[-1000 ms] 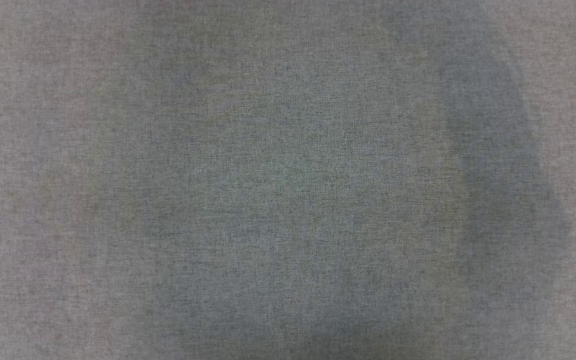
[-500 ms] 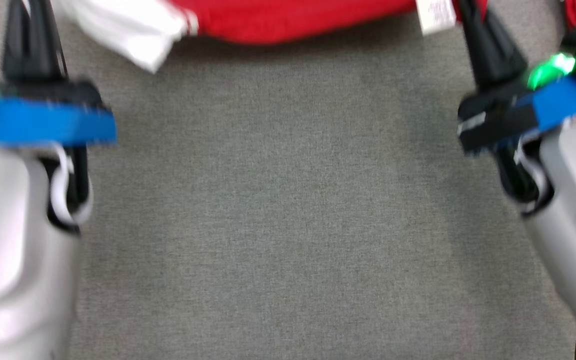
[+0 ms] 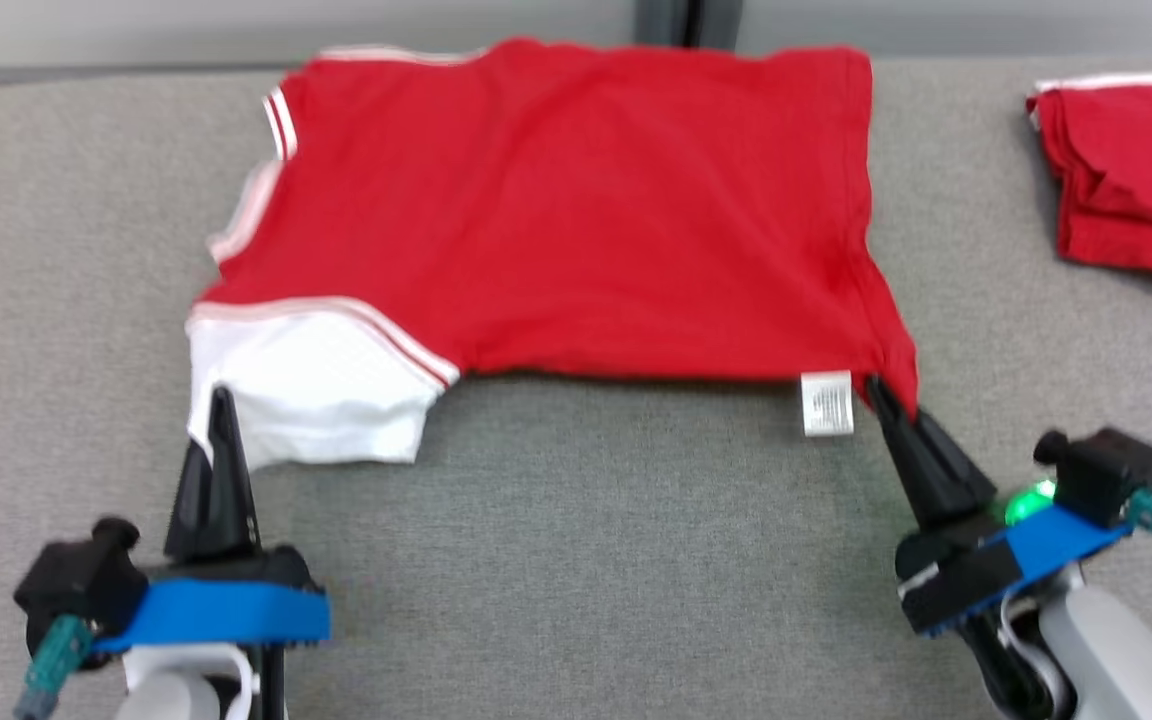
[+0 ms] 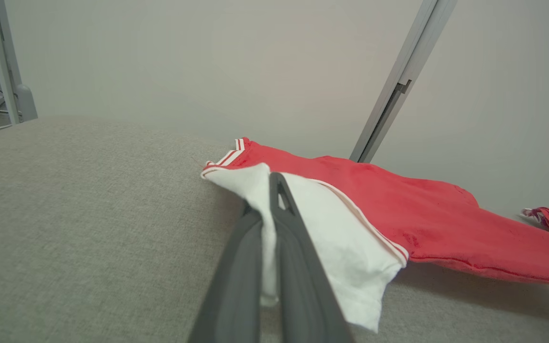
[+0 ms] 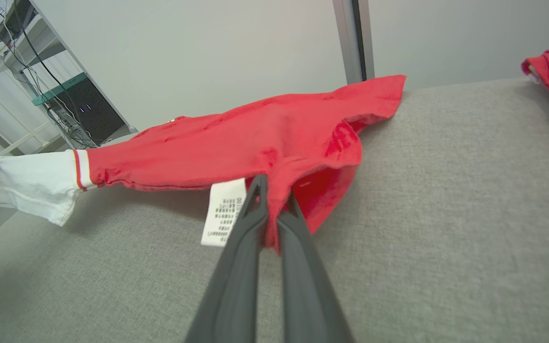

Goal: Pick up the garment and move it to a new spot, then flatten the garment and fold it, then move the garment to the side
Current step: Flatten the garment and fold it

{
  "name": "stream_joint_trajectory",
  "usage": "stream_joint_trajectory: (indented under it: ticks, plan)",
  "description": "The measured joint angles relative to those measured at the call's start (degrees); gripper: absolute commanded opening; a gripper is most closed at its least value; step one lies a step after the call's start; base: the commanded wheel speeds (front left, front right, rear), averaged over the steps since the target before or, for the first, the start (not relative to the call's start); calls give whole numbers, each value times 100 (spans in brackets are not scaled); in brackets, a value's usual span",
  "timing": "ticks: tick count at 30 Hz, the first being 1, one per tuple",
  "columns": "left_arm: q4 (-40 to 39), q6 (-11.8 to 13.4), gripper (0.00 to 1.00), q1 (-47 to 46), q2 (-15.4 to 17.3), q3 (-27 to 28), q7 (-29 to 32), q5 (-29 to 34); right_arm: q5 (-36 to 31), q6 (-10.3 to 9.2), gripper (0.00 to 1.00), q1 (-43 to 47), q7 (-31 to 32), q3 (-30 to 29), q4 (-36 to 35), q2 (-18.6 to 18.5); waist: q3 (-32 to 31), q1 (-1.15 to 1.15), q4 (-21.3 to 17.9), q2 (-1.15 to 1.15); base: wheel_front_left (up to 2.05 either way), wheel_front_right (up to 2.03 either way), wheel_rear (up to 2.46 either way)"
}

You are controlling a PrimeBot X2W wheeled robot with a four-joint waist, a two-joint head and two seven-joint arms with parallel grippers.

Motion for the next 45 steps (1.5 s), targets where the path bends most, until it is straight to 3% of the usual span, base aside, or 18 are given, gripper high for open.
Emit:
stream_joint_trajectory:
  ticks: [10, 22, 33, 45]
  plan:
    - [-289, 136, 0, 1045, -56, -22, 16, -81, -160, 0, 0, 1317, 263, -279, -397, -4, -619, 0, 96, 0, 0, 0, 0]
    - [-396, 174, 0, 1710, -156, -278, 113, -120, -524, 0, 0, 2536, 927, -988, -1126, 350, -886, 1, 134, 0, 0, 0, 0]
    - [-358, 41, 0, 1516, -13, -356, 180, -143, -619, 0, 0, 2414, 1204, -1107, -1163, 704, -895, 2, 87, 0, 0, 0, 0]
    - [-193, -212, 0, 578, 265, -409, 343, -58, -271, 0, 0, 1586, 1289, -949, -1014, 671, -577, 2, -62, 0, 0, 0, 0]
